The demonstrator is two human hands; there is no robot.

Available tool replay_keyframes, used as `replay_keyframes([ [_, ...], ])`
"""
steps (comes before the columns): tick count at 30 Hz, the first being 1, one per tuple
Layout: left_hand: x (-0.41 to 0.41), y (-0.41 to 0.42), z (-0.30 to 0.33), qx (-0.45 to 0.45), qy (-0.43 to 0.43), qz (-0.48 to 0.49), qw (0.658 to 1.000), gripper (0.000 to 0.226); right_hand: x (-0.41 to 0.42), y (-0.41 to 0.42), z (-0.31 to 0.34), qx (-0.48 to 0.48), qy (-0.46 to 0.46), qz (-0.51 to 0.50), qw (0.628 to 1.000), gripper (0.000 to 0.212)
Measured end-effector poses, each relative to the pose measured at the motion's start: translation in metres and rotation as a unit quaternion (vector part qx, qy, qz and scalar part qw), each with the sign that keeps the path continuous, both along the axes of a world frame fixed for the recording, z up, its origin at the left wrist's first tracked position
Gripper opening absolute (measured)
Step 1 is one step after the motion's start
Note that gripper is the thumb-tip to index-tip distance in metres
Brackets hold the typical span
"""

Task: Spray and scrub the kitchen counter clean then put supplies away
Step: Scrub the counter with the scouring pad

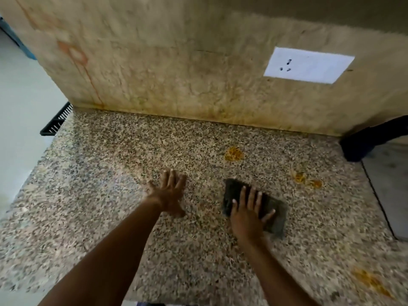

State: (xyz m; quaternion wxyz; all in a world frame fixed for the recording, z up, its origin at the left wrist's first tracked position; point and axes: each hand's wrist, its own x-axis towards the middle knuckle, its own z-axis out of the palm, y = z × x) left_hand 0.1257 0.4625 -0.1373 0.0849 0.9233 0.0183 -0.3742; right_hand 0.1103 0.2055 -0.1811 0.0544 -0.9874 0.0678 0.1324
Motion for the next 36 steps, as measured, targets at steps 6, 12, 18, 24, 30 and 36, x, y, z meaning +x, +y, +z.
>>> replay_keyframes([
  [6,0.017,-0.018,-0.002,0.014,-0.007,0.002,1.0,0.145,0.084,0.075,0.001,0.066,-0.01,0.256,0.964,0.059],
  [12,0.04,-0.024,-0.002,0.02,0.014,0.013,1.0,0.146,0.207,-0.019,0.0,0.053,-0.016,0.008,0.998,0.061],
  [18,0.047,-0.034,-0.005,0.043,0.061,-0.002,0.997,0.147,0.106,0.062,0.006,0.088,-0.015,0.23,0.969,0.062],
  [24,0.052,-0.035,-0.01,0.045,0.06,0.013,0.997,0.152,0.241,0.002,-0.012,0.042,-0.024,0.019,0.999,0.062],
  [30,0.091,-0.05,0.012,0.053,0.027,0.027,0.998,0.144,0.173,0.061,0.002,0.074,0.005,0.181,0.981,0.064],
  [36,0.111,-0.095,0.006,0.025,-0.007,0.002,1.0,0.14,0.266,-0.046,0.007,0.092,0.049,0.016,0.994,0.061],
])
